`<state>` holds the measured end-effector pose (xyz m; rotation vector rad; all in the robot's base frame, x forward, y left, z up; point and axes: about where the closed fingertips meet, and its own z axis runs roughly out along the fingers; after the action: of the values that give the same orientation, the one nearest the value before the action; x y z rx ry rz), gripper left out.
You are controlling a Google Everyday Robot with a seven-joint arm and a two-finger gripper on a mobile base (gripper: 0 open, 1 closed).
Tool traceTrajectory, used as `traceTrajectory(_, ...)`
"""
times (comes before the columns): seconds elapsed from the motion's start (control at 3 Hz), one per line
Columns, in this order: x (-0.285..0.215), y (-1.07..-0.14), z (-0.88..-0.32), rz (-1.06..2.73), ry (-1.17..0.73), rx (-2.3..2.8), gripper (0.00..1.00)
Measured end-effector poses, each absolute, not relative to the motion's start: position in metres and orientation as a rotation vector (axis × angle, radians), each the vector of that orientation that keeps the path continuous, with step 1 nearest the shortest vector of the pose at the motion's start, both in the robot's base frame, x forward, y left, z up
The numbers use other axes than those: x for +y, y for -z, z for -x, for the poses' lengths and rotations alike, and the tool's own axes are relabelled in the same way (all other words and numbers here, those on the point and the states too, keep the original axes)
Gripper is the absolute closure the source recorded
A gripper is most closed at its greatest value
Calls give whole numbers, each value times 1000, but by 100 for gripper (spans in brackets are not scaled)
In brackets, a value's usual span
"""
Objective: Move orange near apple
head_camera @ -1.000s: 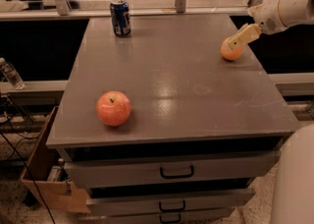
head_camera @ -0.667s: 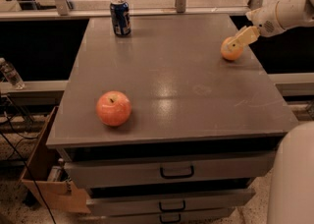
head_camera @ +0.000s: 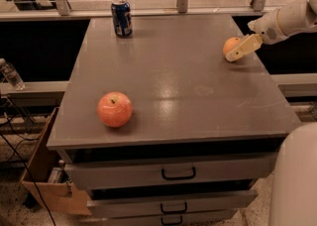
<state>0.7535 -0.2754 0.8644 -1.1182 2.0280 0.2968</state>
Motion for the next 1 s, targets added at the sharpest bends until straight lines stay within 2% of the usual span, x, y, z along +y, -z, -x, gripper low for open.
traceTrajectory(0.33,-277,-851,-743,1140,-324,2065,17)
traceTrajectory(1.0,-253,-865,-718,1227,-430,1989,64)
